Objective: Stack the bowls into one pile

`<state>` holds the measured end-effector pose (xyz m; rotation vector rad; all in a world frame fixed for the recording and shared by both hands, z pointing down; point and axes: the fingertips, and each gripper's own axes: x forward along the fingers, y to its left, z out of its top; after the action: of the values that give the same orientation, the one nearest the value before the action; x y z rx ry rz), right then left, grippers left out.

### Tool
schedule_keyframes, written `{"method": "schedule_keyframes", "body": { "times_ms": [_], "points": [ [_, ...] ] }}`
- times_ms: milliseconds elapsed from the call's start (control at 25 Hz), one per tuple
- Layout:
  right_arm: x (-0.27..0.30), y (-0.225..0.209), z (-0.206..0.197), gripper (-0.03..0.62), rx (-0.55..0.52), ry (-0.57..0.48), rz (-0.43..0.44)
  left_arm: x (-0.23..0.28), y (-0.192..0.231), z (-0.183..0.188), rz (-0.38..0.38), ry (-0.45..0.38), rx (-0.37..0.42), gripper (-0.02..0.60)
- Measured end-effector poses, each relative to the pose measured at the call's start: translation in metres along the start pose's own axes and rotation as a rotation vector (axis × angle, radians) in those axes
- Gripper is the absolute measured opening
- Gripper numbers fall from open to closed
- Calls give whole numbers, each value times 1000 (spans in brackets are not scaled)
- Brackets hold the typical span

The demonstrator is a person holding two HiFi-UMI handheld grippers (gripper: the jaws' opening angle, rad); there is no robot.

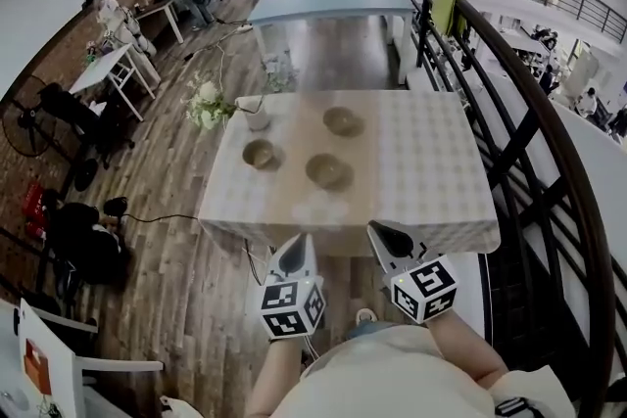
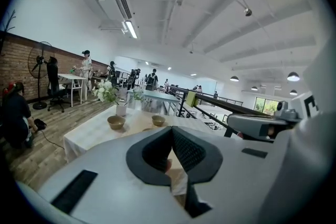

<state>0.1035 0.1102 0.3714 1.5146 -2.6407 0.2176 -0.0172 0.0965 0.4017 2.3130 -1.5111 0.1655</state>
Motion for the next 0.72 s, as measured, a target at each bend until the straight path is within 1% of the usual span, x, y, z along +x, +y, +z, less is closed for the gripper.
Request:
{"method": "schedule_keyframes", "body": {
  "times_ms": [400, 720],
  "points": [
    [62, -54, 8, 0, -15, 6, 71, 67, 16, 19, 64, -20, -34, 3],
    [95, -81, 8, 0, -17, 27, 131, 97, 25, 22, 134, -16, -70, 3]
  ]
}}
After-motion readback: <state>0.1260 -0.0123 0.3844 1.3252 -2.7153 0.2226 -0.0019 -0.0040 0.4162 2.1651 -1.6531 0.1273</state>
